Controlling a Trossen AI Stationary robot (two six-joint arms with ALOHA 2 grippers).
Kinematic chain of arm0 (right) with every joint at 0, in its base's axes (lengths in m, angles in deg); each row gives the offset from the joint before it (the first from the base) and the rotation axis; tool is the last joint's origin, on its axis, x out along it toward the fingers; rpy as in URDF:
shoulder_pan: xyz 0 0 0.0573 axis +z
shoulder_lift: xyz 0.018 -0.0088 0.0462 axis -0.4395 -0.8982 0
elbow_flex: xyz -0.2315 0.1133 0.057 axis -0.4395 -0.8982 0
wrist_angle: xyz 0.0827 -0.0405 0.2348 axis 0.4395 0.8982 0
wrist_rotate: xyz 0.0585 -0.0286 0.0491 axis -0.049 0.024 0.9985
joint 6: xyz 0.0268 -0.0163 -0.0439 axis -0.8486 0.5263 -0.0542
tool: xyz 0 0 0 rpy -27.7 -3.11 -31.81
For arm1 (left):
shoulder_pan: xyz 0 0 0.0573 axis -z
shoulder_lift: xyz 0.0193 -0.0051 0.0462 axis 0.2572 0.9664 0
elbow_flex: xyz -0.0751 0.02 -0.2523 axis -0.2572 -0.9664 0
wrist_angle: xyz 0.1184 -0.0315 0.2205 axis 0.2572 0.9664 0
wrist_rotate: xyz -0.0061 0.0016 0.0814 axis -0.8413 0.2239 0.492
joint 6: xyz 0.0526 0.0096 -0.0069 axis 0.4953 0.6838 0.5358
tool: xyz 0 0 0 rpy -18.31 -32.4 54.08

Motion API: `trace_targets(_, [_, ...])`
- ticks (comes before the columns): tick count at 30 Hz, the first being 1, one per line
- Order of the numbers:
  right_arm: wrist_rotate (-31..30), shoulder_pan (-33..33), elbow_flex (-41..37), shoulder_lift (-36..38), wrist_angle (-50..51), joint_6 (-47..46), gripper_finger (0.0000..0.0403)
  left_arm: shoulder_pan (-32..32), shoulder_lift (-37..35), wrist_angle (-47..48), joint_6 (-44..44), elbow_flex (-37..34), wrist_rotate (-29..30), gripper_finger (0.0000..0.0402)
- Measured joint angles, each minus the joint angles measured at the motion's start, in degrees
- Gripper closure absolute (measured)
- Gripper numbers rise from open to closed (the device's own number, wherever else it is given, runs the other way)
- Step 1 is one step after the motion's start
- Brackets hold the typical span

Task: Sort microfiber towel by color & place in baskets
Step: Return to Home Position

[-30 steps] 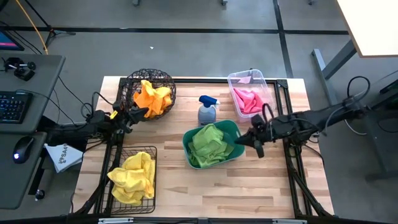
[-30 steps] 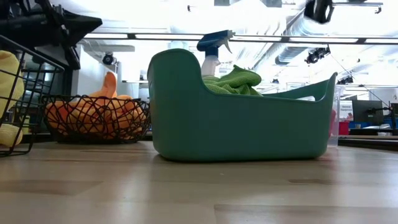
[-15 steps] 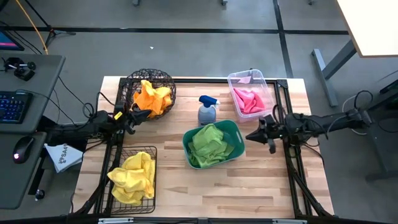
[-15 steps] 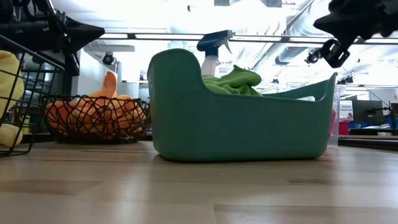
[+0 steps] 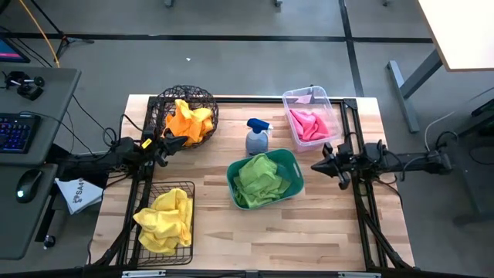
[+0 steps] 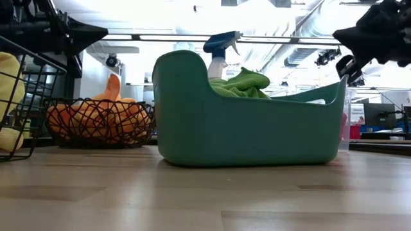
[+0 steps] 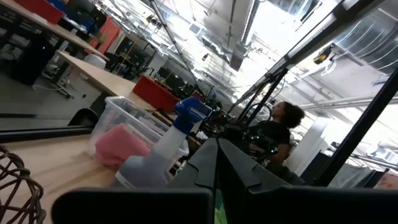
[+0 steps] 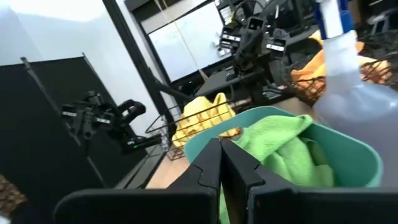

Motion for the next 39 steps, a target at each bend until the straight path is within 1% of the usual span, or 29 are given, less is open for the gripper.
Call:
trace_targets(2, [0.1, -0.7, -1.2, 1.4, -0.1, 0.9, 0.0403, 0.0, 0.0, 0.0, 0.0, 0.0, 0.0, 0.0401])
trace_targets(7, [-0.2, -1.9, -1.4, 3.6, 4.1, 4.6, 0.0403, 0.0, 0.0, 0.0, 0.0, 0.0, 0.0, 0.0401])
trace_targets(10, [-2.8, -2.2, -1.4, 3.8, 6.0, 3.0, 0.0403, 0.0, 0.0, 0.0, 0.0, 0.0, 0.0, 0.0401])
trace_targets(13, [-6.1, -2.3, -1.4, 3.8, 10.0, 2.3, 0.0403, 0.0, 0.0, 0.0, 0.0, 0.0, 0.0, 0.0401])
trace_targets(24, [-6.6, -2.3, -1.3, 3.2, 10.3, 1.9, 0.0403, 0.0, 0.0, 0.0, 0.0, 0.0, 0.0, 0.0401])
trace_targets(27, [-6.6, -2.3, -1.3, 3.4, 10.3, 3.9, 0.0403, 0.0, 0.0, 0.0, 0.0, 0.0, 0.0, 0.0401])
trace_targets(31, [-6.6, -2.2, -1.3, 7.4, 10.3, 7.3, 0.0403, 0.0, 0.0, 0.0, 0.0, 0.0, 0.0, 0.0401])
trace_targets(39, [-6.7, -0.1, -1.3, 7.5, 10.5, 14.7, 0.0403, 0.0, 0.0, 0.3, 0.0, 0.0, 0.0, 0.0401])
